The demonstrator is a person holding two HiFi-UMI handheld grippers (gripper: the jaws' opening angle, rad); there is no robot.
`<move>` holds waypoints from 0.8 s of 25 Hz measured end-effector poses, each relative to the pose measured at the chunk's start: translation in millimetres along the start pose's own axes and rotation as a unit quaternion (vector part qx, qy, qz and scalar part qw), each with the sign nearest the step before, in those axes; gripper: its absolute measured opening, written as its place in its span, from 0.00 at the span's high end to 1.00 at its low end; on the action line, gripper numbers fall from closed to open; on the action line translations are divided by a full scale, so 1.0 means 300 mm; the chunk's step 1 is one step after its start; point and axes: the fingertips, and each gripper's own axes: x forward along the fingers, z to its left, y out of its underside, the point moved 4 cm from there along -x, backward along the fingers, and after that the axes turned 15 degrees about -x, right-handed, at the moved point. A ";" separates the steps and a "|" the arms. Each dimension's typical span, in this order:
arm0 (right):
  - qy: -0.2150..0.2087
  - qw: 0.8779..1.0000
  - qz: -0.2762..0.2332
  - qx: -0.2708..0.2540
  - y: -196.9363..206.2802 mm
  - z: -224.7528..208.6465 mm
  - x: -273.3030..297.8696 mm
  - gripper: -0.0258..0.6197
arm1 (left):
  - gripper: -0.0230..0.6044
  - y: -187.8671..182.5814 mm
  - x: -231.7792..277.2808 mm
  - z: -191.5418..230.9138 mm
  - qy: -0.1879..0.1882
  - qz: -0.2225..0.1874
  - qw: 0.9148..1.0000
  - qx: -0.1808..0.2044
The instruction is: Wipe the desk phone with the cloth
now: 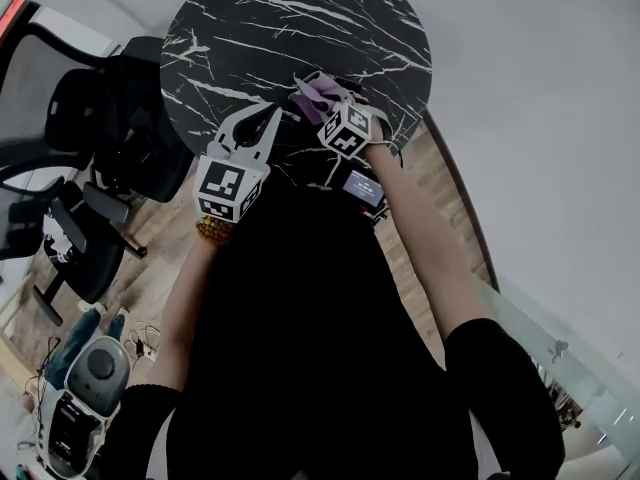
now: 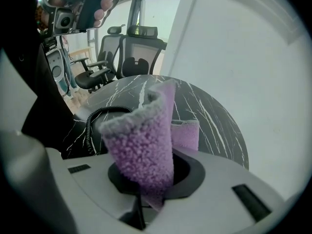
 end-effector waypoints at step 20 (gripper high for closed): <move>-0.043 0.999 0.001 -0.019 -0.029 0.140 0.020 0.86 | 0.94 0.006 -0.003 -0.002 -0.001 0.002 1.000 0.003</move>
